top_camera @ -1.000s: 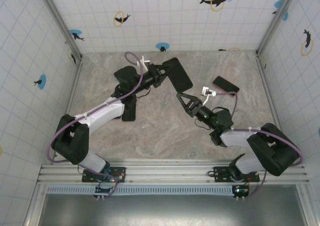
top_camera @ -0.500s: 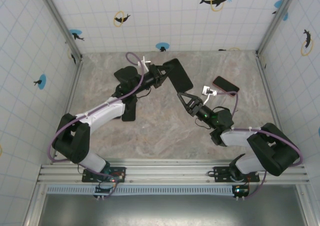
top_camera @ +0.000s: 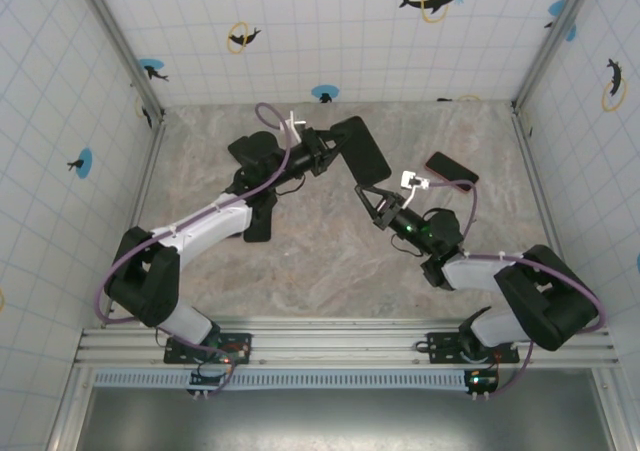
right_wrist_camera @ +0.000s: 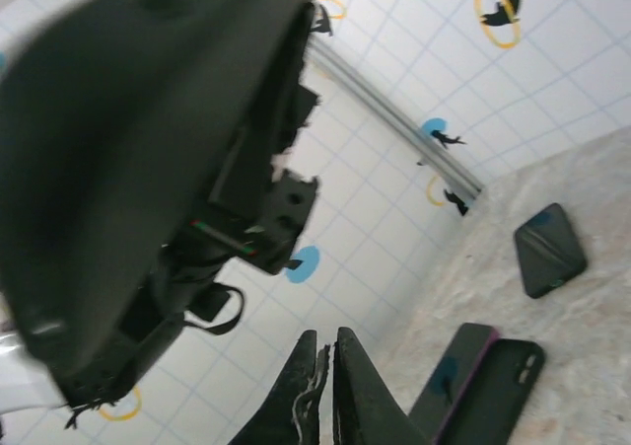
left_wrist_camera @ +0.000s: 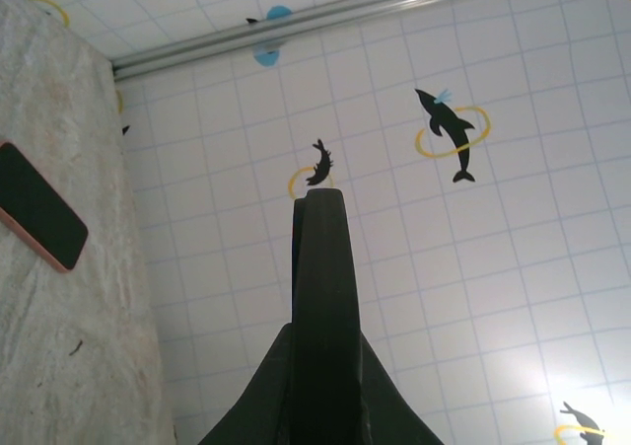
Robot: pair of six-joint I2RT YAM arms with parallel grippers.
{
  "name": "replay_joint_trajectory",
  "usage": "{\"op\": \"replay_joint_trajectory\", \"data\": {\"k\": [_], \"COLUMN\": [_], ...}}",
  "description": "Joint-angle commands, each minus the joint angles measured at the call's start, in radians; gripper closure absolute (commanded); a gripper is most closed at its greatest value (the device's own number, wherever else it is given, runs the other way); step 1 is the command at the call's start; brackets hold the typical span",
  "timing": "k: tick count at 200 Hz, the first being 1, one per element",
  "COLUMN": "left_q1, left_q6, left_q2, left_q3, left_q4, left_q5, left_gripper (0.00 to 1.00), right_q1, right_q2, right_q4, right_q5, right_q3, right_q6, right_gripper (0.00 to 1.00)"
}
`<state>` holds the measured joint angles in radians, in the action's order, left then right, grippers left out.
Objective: Take the phone out of the phone case
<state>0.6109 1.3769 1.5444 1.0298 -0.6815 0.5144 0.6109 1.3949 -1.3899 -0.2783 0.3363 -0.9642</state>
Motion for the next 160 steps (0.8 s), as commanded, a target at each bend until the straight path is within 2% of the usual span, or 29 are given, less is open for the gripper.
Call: {"op": "replay_joint_trajectory", "data": {"k": [1, 54, 97, 125, 160], "left_q1": [0.008, -0.005, -0.019, -0.019, -0.018], "left_q6": [0.015, -0.089, -0.116, -0.105, -0.098], "left_q2": [-0.042, -0.012, 0.016, 0.011, 0.004], "left_q3": [0.039, 0.093, 0.132, 0.105, 0.079], "left_q4": [-0.039, 0.054, 0.083, 0.063, 0.053], "left_q5": [0.026, -0.013, -0.014, -0.014, -0.016], "left_gripper": [1.0, 1.0, 1.0, 1.0, 1.0], "right_q1": [-0.023, 0.012, 0.02, 0.016, 0.015], "right_q2": [0.013, 0.005, -0.026, -0.024, 0.011], "right_q4": [-0.016, -0.143, -0.225, -0.245, -0.29], "right_q5": [-0.004, -0.19, -0.116, -0.002, 0.027], "right_q3": [0.006, 0.026, -0.028, -0.033, 0.001], "right_q6": [0.012, 0.039, -0.02, -0.079, -0.148], "right_gripper": [0.9, 0.7, 0.55, 0.56, 0.59]}}
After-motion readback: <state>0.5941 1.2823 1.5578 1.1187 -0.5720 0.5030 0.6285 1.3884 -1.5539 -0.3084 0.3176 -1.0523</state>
